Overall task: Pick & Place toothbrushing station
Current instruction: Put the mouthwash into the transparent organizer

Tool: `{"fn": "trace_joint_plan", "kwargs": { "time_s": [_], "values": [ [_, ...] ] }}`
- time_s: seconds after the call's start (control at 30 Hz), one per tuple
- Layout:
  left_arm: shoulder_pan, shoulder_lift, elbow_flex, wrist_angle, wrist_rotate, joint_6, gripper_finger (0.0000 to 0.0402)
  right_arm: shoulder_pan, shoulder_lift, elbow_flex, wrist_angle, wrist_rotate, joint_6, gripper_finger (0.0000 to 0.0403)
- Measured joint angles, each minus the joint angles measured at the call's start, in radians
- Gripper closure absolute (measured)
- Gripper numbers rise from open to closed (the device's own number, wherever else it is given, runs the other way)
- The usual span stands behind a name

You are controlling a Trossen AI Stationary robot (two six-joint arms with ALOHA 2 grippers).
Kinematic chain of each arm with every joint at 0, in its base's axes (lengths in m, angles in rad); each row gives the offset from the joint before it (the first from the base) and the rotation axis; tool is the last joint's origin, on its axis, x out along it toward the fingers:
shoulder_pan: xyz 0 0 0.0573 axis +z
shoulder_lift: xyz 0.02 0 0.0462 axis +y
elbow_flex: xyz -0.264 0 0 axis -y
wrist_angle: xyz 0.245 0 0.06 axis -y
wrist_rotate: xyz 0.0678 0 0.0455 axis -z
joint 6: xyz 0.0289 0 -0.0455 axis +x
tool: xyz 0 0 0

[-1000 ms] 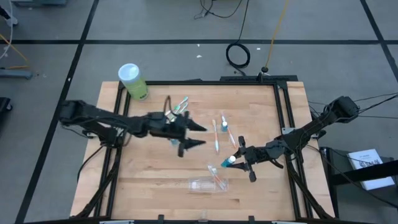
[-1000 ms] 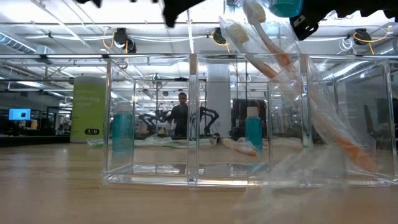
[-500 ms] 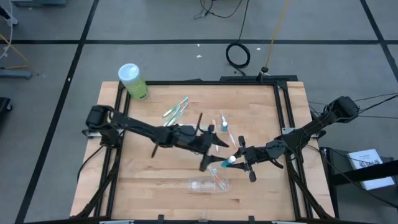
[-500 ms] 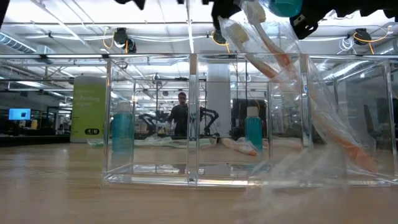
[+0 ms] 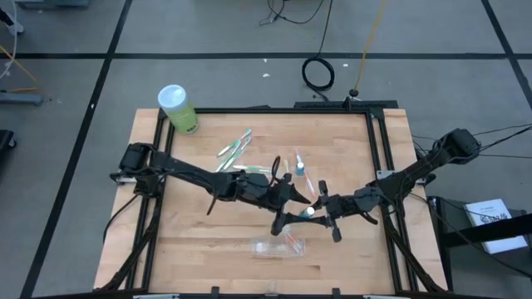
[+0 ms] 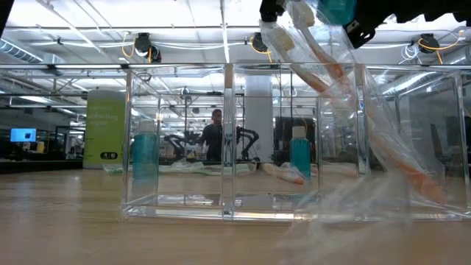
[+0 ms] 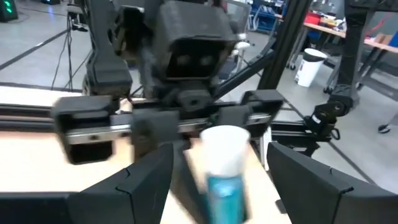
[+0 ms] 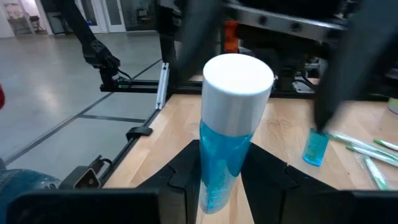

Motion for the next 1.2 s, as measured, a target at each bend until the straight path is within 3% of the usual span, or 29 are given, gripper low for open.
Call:
{"fn": "trace_joint_plan", "kwargs": {
  "time_s": [0.17,0.67,0.87,1.2],
  "values": [
    [-0.013,0.000,0.000,-0.006,-0.046,-0.001,0.0133,-0.022,0.001,0.000,-0.025,0.000,0.031,0.0312],
    [0.011,0.000,0.000,-0.062,-0.054,-0.079,0.0133,-0.028,0.013,0.000,-0.028,-0.004,0.038,0.0312],
    [0.008,0.000,0.000,-0.040,-0.019,-0.066,0.0133,-0.038,0.029,0.000,-0.021,-0.005,0.039,0.0312],
    [0.009,0.000,0.000,-0.035,-0.048,-0.026,0.0133,-0.040,0.028,0.000,-0.013,-0.005,0.043,0.0312]
  ]
}}
